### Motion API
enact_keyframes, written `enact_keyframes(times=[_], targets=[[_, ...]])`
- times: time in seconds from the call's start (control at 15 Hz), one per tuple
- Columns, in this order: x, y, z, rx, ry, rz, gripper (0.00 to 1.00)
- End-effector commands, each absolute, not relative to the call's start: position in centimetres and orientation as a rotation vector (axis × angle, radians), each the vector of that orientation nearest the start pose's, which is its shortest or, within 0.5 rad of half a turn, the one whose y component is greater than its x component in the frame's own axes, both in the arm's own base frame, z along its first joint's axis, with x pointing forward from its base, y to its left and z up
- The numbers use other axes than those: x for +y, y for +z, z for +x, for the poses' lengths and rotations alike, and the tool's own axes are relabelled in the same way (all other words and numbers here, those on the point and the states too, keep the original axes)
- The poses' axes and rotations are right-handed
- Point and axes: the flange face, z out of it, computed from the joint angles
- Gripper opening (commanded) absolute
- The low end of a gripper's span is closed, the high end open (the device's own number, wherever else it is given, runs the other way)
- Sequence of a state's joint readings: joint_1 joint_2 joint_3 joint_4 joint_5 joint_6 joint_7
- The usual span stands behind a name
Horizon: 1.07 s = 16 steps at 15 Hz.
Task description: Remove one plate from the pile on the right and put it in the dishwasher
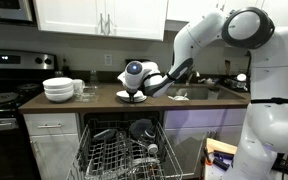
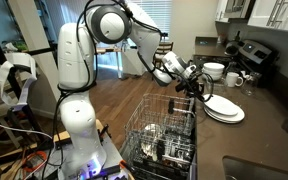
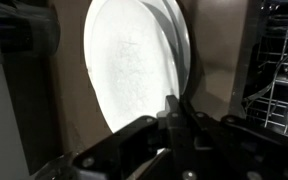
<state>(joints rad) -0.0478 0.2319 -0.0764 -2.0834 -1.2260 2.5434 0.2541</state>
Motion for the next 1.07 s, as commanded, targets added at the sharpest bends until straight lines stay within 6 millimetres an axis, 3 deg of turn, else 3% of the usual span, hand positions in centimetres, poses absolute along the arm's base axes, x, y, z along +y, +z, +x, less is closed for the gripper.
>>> enact_keyframes(times=[0.0,1.0], targets=[[-5.28,33.71,58.40,0.746,0.266,2.229,0.03],[-6.10,33.70,58.32,0.702,0.228,2.146,0.03]])
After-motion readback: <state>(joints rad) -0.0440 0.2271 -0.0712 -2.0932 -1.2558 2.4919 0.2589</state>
